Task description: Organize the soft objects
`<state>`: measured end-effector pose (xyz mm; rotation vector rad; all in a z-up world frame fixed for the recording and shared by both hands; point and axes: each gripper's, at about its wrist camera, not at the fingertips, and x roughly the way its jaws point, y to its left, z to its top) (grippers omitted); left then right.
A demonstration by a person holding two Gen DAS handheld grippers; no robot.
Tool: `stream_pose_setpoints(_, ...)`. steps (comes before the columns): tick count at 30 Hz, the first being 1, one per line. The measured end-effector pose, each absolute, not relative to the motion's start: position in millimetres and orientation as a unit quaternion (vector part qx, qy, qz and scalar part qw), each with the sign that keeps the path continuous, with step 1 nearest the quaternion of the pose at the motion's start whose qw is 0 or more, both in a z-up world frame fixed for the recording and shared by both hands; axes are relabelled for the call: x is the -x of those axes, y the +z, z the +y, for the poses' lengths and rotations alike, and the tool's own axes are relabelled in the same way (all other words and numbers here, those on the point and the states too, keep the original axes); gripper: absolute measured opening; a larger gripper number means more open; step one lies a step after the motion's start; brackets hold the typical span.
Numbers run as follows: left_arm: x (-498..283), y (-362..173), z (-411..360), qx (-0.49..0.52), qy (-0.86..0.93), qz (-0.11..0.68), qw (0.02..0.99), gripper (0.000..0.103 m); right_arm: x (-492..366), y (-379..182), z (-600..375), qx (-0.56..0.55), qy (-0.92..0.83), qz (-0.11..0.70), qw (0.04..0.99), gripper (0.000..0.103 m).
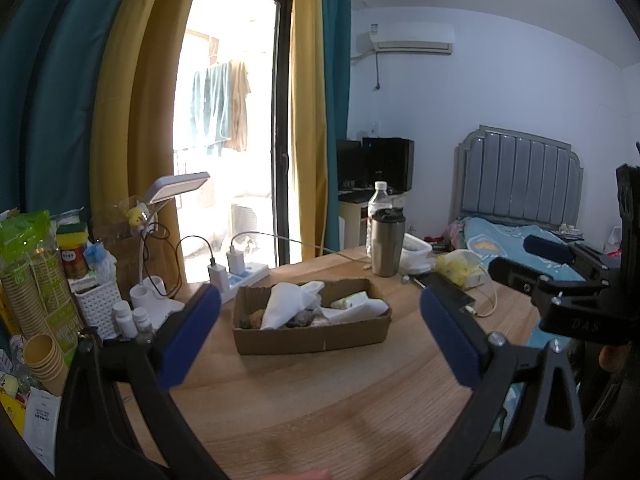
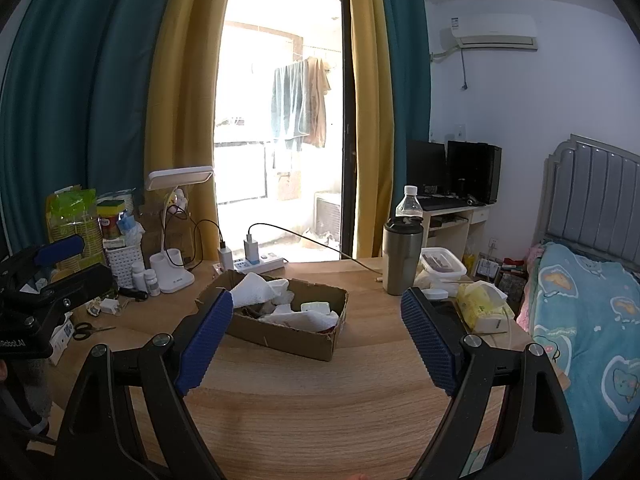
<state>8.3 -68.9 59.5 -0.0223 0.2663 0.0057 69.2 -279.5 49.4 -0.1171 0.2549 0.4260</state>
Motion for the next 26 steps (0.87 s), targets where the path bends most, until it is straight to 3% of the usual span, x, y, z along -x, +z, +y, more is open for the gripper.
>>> stream_pose_setpoints(26, -13, 49, -71, 0.012, -0.004, 0.137, 0.99, 0.101, -72, 43, -278, 0.059, 0.211, 0.135, 0.966, 0.089)
